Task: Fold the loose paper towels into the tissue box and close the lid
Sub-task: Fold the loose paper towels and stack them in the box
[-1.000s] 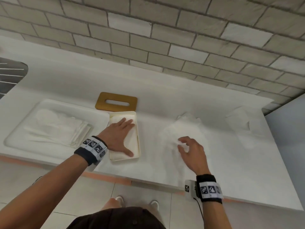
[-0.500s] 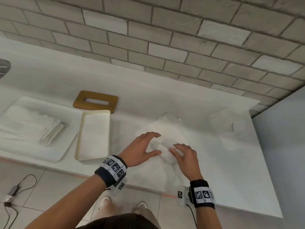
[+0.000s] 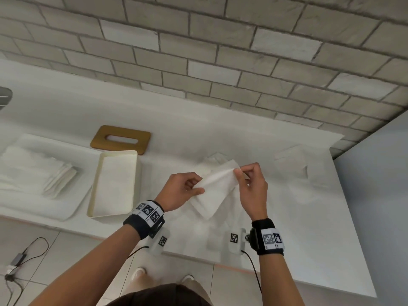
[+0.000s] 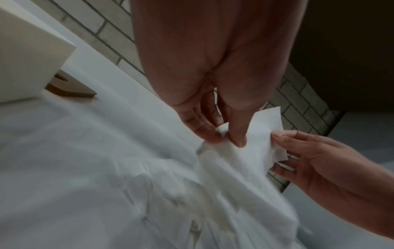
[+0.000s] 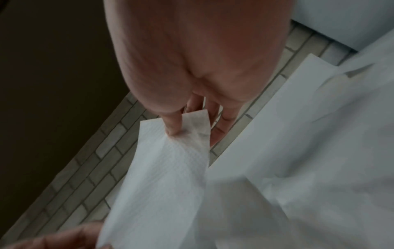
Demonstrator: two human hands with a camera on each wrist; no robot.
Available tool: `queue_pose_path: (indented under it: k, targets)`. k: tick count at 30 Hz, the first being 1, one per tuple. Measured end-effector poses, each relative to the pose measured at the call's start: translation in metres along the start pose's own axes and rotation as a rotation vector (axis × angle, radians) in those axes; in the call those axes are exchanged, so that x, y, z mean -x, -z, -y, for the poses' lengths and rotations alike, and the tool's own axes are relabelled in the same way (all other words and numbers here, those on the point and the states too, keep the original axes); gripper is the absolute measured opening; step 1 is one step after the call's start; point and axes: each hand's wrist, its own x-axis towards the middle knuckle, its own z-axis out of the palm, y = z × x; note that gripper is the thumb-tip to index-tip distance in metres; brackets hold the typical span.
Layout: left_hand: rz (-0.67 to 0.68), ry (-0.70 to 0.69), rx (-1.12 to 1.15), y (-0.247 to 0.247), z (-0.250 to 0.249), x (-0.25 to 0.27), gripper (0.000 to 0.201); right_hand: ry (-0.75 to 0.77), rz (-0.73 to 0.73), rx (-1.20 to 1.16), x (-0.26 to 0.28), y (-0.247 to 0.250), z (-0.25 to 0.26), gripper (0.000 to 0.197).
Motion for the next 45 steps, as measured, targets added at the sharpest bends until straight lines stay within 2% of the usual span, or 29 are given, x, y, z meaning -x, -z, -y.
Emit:
queue_pose_path:
  k: [1, 3, 6, 7, 8, 10, 12, 14, 15, 18, 20, 22, 24, 27, 29, 31, 32, 35, 37, 39, 41, 43, 45]
  targets:
    - [-0.021, -0.002, -0.042, 0.005, 0.002, 0.0, 0.017, 0.008, 0.012, 0.007, -0.002, -0.003, 0.002, 0.013]
    - [-0.057, -0.014, -0.141, 0.016, -0.002, 0.002, 0.018, 0.052, 0.061, 0.027, -0.005, -0.011, 0.012, 0.013]
    - [-0.077, -0.113, -0.221, 0.039, -0.018, 0.01, 0.045, 0.173, 0.289, 0.049, -0.003, -0.027, 0.046, 0.012]
    - [-0.078, -0.149, -0.177, 0.047, -0.024, 0.014, 0.046, 0.218, 0.364, 0.039, -0.001, -0.035, 0.06, 0.011]
    - [-0.082, -0.169, -0.112, 0.057, -0.032, 0.019, 0.04, 0.26, 0.388, 0.009, 0.002, -0.043, 0.075, 0.01]
    - [-0.15, -0.159, -0.002, 0.077, -0.046, 0.03, 0.025, 0.282, 0.288, -0.112, 0.008, -0.063, 0.101, 0.016]
    - [-0.25, -0.125, 0.117, 0.1, -0.055, 0.045, 0.024, 0.184, 0.2, -0.3, 0.018, -0.087, 0.121, 0.039]
    - [-0.364, -0.118, 0.155, 0.127, -0.054, 0.057, 0.029, 0.096, 0.273, -0.356, 0.033, -0.115, 0.131, 0.059]
    - [-0.417, -0.114, 0.122, 0.142, -0.048, 0.06, 0.031, 0.069, 0.331, -0.328, 0.043, -0.131, 0.131, 0.062]
    - [-0.496, -0.038, -0.094, 0.185, -0.016, 0.063, 0.033, 0.036, 0.451, -0.2, 0.073, -0.177, 0.123, 0.045]
    - [-0.462, 0.053, -0.273, 0.206, 0.014, 0.063, 0.037, 0.033, 0.476, -0.105, 0.088, -0.205, 0.117, 0.025]
    - [-0.393, 0.132, -0.34, 0.215, 0.044, 0.062, 0.042, -0.049, 0.526, -0.029, 0.097, -0.23, 0.112, 0.015]
    - [-0.341, 0.184, -0.359, 0.217, 0.071, 0.061, 0.046, -0.145, 0.593, 0.069, 0.104, -0.251, 0.107, 0.016]
    - [-0.364, 0.107, -0.572, 0.216, 0.095, 0.061, 0.058, -0.195, 0.66, 0.279, 0.107, -0.271, 0.101, 0.022]
    - [-0.356, 0.015, -0.655, 0.215, 0.097, 0.062, 0.057, -0.165, 0.682, 0.377, 0.106, -0.272, 0.107, 0.025]
    - [-0.226, -0.078, -0.688, 0.215, 0.094, 0.063, 0.049, -0.153, 0.703, 0.435, 0.103, -0.27, 0.111, 0.028]
    - [-0.115, -0.081, -0.725, 0.215, 0.094, 0.062, 0.05, -0.155, 0.728, 0.448, 0.102, -0.267, 0.113, 0.031]
    - [0.221, 0.082, -0.898, 0.211, 0.098, 0.062, 0.085, -0.173, 0.796, 0.39, 0.1, -0.251, 0.117, 0.035]
    - [0.305, 0.154, -0.98, 0.209, 0.1, 0.062, 0.106, -0.194, 0.776, 0.277, 0.095, -0.233, 0.113, 0.036]
    - [0.34, 0.187, -1.018, 0.208, 0.1, 0.062, 0.123, -0.194, 0.67, 0.22, 0.085, -0.205, 0.104, 0.03]
    - [0.308, 0.193, -1.022, 0.207, 0.093, 0.063, 0.132, -0.116, 0.513, 0.334, 0.069, -0.171, 0.081, 0.026]
    - [0.18, 0.118, -0.982, 0.203, 0.08, 0.065, 0.128, -0.057, 0.432, 0.634, 0.053, -0.141, 0.045, 0.041]
    - [0.041, -0.011, -0.868, 0.188, 0.057, 0.065, 0.111, -0.092, 0.409, 0.893, 0.04, -0.115, 0.009, 0.062]
